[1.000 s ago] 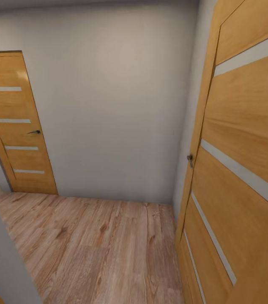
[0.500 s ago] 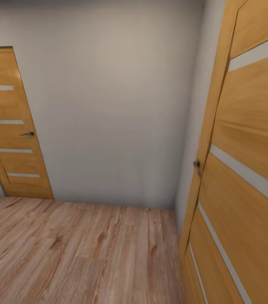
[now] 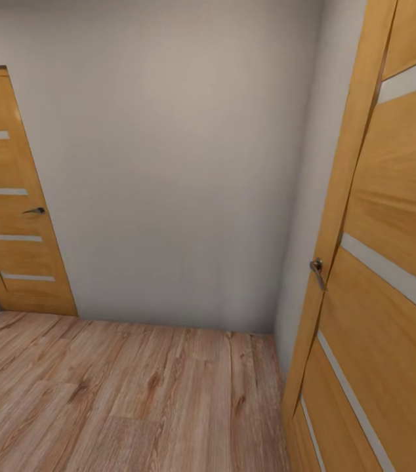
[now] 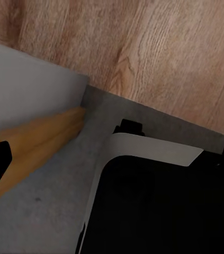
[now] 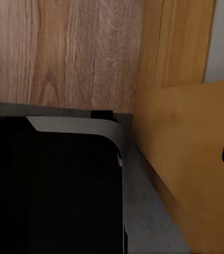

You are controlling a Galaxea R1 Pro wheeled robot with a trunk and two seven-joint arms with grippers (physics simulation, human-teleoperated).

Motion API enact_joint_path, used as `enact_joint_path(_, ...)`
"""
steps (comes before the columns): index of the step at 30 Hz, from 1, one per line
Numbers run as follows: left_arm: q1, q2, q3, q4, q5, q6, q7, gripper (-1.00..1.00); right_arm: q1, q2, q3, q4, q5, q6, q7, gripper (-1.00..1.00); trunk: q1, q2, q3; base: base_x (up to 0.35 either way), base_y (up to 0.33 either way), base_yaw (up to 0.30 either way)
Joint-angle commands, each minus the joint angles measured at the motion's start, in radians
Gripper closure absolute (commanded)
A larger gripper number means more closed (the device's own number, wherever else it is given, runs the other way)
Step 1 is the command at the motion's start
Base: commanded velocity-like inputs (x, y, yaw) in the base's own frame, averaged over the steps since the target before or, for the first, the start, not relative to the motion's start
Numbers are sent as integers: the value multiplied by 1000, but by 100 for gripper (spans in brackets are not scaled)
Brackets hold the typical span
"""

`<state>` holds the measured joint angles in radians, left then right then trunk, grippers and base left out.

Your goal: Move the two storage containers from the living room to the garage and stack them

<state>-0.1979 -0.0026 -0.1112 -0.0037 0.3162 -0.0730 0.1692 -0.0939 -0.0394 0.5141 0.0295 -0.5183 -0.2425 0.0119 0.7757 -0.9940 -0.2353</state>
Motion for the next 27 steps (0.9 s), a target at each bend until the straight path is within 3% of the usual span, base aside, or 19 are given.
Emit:
enact_joint_path(1, -1, 0, -8, 1, 9, -4, 3, -100, -1, 0, 8, 3, -8, -5, 1, -100, 0, -1, -1, 0, 0, 0)
enact_joint_path(27, 0, -1, -8, 2, 9, -24, 2, -100, -1, -3, 11, 3, -8, -6, 5, -100, 0, -1, -1, 0, 44, 0)
